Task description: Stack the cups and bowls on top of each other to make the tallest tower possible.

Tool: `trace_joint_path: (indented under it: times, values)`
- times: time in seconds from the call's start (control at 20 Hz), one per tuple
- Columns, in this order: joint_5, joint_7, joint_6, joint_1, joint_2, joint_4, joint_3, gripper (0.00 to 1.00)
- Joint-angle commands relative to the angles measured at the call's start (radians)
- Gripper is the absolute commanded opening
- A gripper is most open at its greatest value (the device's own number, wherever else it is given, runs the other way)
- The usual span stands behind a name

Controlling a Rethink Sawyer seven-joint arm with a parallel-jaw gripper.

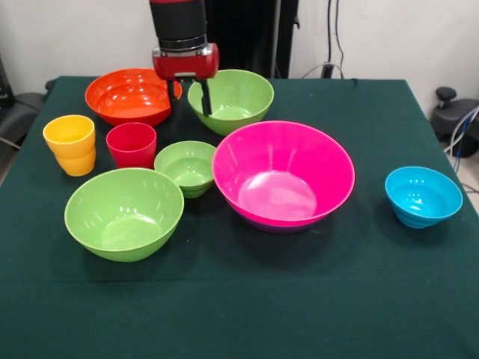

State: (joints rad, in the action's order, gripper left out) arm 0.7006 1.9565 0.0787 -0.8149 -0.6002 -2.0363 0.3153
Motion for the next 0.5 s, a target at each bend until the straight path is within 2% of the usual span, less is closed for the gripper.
trace_joint_path:
  times: [0.05,0.2,0.5]
  values:
    - [0.082,0.028,-0.05,0.085,0.12,0.151,-0.038,1.0]
    - [0.082,0.05,-0.091,0.124,0.163,0.186,-0.076,1.0]
    - [0.075,0.042,-0.119,0.144,0.19,0.207,-0.105,1.0]
